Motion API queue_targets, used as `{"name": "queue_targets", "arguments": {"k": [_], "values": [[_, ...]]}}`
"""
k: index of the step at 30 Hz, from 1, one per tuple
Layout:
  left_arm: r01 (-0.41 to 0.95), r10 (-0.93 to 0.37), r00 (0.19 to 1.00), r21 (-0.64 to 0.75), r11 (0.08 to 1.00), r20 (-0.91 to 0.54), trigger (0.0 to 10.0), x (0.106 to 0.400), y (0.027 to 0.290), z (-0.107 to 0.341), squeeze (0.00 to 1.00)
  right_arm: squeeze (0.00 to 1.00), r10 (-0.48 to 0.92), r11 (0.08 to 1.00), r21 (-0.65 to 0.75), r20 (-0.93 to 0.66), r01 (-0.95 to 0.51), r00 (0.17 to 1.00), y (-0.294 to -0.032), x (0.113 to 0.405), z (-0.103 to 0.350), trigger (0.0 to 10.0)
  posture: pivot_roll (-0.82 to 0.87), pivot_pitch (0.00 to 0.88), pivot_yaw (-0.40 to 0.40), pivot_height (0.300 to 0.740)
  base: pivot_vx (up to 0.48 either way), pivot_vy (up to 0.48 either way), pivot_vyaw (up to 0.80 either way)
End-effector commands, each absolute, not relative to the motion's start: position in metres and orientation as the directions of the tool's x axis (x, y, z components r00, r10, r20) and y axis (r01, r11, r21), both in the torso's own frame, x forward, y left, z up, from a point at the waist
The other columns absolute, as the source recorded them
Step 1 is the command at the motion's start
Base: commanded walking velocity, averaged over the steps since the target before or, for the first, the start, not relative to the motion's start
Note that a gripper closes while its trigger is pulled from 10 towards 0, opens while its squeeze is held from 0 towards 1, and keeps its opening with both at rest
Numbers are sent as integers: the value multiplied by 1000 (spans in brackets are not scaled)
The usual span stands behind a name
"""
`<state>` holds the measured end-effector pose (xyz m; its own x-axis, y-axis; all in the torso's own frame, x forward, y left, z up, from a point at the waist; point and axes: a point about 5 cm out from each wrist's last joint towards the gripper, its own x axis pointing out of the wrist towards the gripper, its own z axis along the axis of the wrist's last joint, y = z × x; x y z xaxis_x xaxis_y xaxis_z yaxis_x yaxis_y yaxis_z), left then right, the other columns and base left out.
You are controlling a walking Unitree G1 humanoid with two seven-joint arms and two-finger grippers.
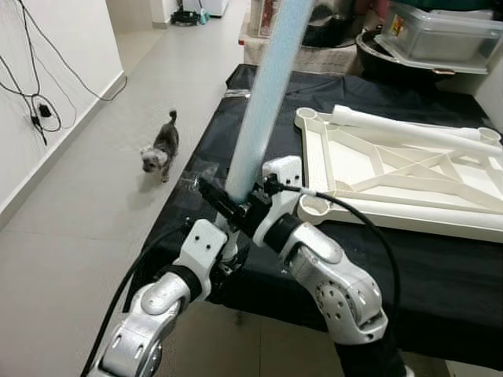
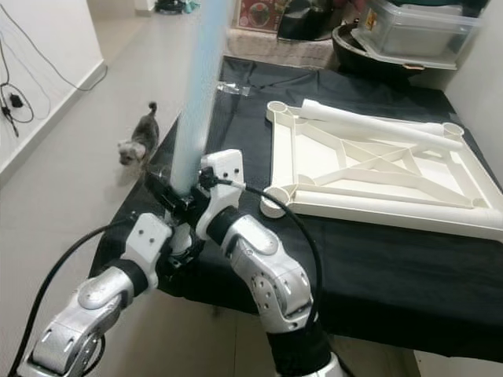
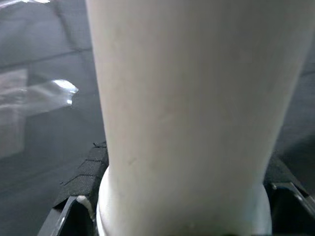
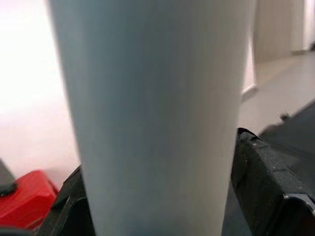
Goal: Building children table
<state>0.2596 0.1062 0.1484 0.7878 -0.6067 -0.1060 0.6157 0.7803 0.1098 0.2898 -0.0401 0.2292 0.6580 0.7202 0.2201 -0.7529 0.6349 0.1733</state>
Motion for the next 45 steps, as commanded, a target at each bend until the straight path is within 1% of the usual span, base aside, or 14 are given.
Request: {"name": "queue_targets", "arguments": {"k": [1,4,6,9,12,13,17,26,38,39,40,41,42,45], "values": [[693,-686,719,43,720,-112,10000,250,109,149,0,0,739,609,191,215,-770,638,-52,298,230,10000,96,111,-64,740,0,0,0],[716,-709,695,20,698,-118,10000,247,112,149,0,0,764,579,191,210,-792,609,-55,299,230,10000,96,111,-64,740,0,0,0],[787,-787,599,-71,612,-145,10000,235,120,148,0,0,864,432,198,189,-880,467,-63,299,233,10000,95,115,-64,740,0,0,0],[806,-809,568,-97,584,-151,10000,231,122,148,0,0,894,371,203,187,-906,408,-64,297,235,10000,95,116,-66,740,0,0,0],[844,-859,486,-169,509,-161,10000,220,124,147,0,0,953,208,222,174,-953,249,-66,287,235,10000,94,120,-66,740,0,0,0],[844,-859,486,-169,509,-161,10000,220,124,147,0,0,953,208,222,174,-953,249,-66,287,235,10000,94,120,-66,740,0,0,0],[863,-889,427,-216,456,-167,10000,213,122,146,0,0,983,71,246,147,-967,109,-66,276,231,10000,94,122,-66,740,0,0,0],[880,-934,318,-316,354,-161,10000,199,113,142,0,0,991,-29,270,133,-963,8,-60,264,227,10000,84,123,-56,740,0,0,0],[883,-945,277,-343,321,-172,10000,193,113,141,0,0,992,-70,277,124,-958,-37,-58,261,226,10000,84,115,-54,740,0,0,0],[883,-945,275,-343,321,-175,10000,192,113,141,0,0,992,-75,280,122,-957,-42,-57,261,226,9765,84,115,-54,740,0,0,0],[883,-946,272,-345,319,-179,10000,192,114,142,0,0,991,-83,283,123,-956,-50,-57,260,226,3529,84,112,-54,740,0,0,0],[883,-946,272,-345,319,-179,10000,192,114,142,0,0,991,-83,283,123,-956,-50,-57,260,226,3529,84,112,-54,740,0,0,0],[882,-946,271,-347,318,-179,10000,192,114,142,0,0,990,-88,286,127,-954,-53,-57,259,226,0,84,111,-54,740,0,0,0],[882,-946,269,-348,317,-180,10000,191,114,141,0,0,991,-88,287,126,-954,-53,-58,259,226,0,84,111,-54,740,0,0,0]]}}
